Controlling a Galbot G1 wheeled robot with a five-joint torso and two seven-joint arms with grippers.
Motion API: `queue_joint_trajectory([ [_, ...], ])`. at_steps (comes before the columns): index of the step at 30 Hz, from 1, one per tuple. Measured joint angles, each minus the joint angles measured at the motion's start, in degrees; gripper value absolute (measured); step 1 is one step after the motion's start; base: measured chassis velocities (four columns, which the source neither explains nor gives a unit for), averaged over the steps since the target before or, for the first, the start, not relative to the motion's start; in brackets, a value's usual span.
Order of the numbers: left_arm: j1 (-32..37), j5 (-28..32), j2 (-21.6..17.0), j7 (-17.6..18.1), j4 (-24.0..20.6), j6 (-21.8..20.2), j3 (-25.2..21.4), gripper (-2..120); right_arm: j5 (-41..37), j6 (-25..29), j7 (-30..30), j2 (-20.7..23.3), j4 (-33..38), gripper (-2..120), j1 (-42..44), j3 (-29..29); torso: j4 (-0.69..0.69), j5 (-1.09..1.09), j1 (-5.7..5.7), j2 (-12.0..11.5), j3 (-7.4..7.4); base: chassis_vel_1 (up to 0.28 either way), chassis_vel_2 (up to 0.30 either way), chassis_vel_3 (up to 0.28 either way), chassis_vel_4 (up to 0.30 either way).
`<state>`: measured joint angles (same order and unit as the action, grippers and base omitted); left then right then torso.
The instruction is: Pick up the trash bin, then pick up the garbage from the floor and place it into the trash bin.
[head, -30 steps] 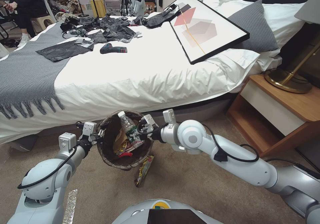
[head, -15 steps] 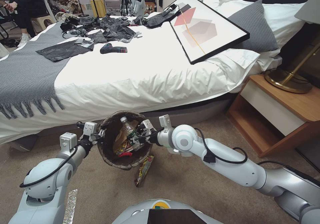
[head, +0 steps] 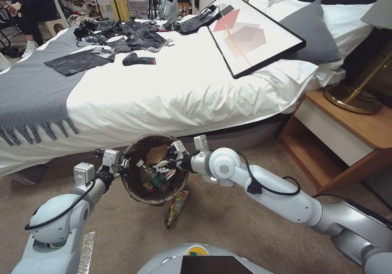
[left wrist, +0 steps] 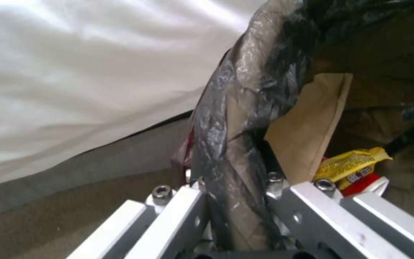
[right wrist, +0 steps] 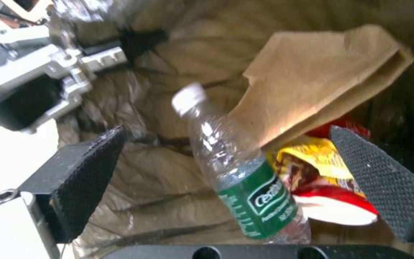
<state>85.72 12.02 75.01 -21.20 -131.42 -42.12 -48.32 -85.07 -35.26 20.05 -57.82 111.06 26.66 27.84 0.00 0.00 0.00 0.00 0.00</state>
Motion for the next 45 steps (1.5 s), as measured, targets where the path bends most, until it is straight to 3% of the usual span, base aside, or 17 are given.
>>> queue_joint_trajectory([
  [5, 0.09, 0.11, -0.01, 0.03, -0.28, 0.01, 0.05, 0, 0.23, -0.27, 0.3, 0.68, 1.43, 100, -0.27, -1.77, 0.0, 0.0, 0.0, 0.0, 0.0, 0.0, 0.0, 0.0, 0.0],
  [11, 0.4, 0.34, -0.3, 0.31, -0.71, -0.01, -0.41, 0, 2.41, -0.68, 1.47, 4.58, 9.0, 100, 1.89, -11.21, -0.01, 0.01, 0.0, 0.0, 0.0, 0.0, 0.0, 0.0, 0.0],
  [16, 0.34, 0.45, -0.05, 0.39, -1.02, 0.01, -0.39, 0, 6.38, 0.25, 1.43, 8.82, 15.38, 100, 6.84, -21.68, -0.01, 0.02, 0.0, 0.0, 0.0, 0.0, 0.0, 0.0, 0.0],
  [17, 0.42, 0.46, 0.12, 0.45, -1.16, -0.01, -0.28, 0, 8.6, 0.69, 1.01, 9.95, 16.96, 100, 9.78, -26.02, -0.03, 0.01, 0.0, 0.0, -0.01, 0.0, 0.0, 0.0, 0.0],
  [19, 0.48, 0.45, 0.2, 0.47, -1.25, -0.01, -0.26, 0, 9.54, 0.97, 0.69, 10.46, 17.87, 100, 11.95, -28.83, -0.03, 0.01, 0.0, 0.0, 0.0, 0.0, 0.0, 0.0, 0.0],
  [21, 0.57, 0.45, 0.26, 0.55, -1.53, -0.01, -0.27, 0, 12.04, 1.03, 0.22, 10.46, 19.43, 100, 18.78, -37.06, -0.01, 0.0, 0.0, 0.0, -0.01, 0.0, 0.0, 0.0, 0.0],
  [22, 0.57, 0.45, 0.26, 0.55, -1.53, -0.01, -0.27, 0, 12.04, 1.03, 0.22, 10.46, 19.43, 100, 18.78, -37.06, -0.01, 0.0, 0.0, 0.0, -0.01, 0.0, 0.0, 0.0, 0.0],
  [24, 0.68, 0.46, 0.25, 0.6, -1.78, -0.01, -0.4, 0, 17.27, 1.53, -0.84, 9.27, 20.11, 100, 26.18, -45.39, -0.02, 0.03, 0.0, 0.0, 0.0, 0.0, 0.0, 0.0, 0.0],
  [26, 0.71, 0.47, 0.26, 0.62, -1.83, -0.01, -0.42, 0, 19.63, 1.9, -1.68, 8.81, 20.14, 100, 27.87, -47.36, -0.02, 0.02, 0.0, 0.0, -0.01, 0.0, 0.0, 0.0, 0.0],
  [28, 0.85, 0.54, 0.5, 0.65, -1.91, -0.01, -0.49, 0, 29.66, 4.85, -5.79, 7.02, 19.65, 100, 34.55, -52.86, 0.0, 0.01, 0.0, 0.0, -0.01, 0.0, 0.0, 0.0, 0.0],
  [29, 0.85, 0.54, 0.5, 0.65, -1.91, -0.01, -0.49, 0, 29.66, 4.85, -5.79, 7.02, 19.65, 100, 34.55, -52.86, 0.0, 0.01, 0.0, 0.0, -0.01, 0.0, 0.0, 0.0, 0.0],
  [32, 0.94, 0.61, 0.99, 0.74, -1.91, -0.01, -0.48, 0, 43.68, 10.91, -11.05, 2.2, 17.95, 100, 44.44, -58.62, -0.03, 0.03, 0.0, 0.0, -0.01, 0.0, 0.0, 0.0, 0.0],
  [33, 0.94, 0.61, 0.99, 0.74, -1.91, -0.01, -0.48, 0, 43.68, 10.91, -11.05, 2.2, 17.95, 100, 44.44, -58.62, -0.03, 0.03, 0.0, 0.0, -0.01, 0.0, 0.0, 0.0, 0.0],
  [36, 1.14, 0.57, 1.35, 0.77, -1.89, -0.01, -0.39, 0, 54.68, 18.17, -13.85, -4.62, 15.58, 100, 50.3, -61.71, -0.02, 0.0, 0.0, 0.01, 0.0, 0.0, 0.0, 0.0, 0.0],
  [37, 1.14, 0.57, 1.35, 0.77, -1.89, -0.01, -0.39, 0, 54.68, 18.17, -13.85, -4.62, 15.58, 100, 50.3, -61.71, -0.02, 0.0, 0.0, 0.01, 0.0, 0.0, 0.0, 0.0, 0.0],
  [40, 1.25, 0.54, 1.58, 0.88, -1.89, -0.01, -0.37, 0, 66.12, 27.42, -15.79, -10.12, 11.8, 100, 53.14, -63.42, 0.02, 0.0, 0.0, 0.01, -0.01, 0.0, 0.0, 0.0, 0.0],
  [45, 1.44, 0.52, 1.81, 1.03, -1.87, -0.01, -0.37, 0, 71.82, 31.88, -15.6, -14.27, 10.44, 100, 55.53, -64.82, -0.02, 0.0, 0.0, 0.01, 0.0, 0.0, 0.0, 0.0, 0.0],
])
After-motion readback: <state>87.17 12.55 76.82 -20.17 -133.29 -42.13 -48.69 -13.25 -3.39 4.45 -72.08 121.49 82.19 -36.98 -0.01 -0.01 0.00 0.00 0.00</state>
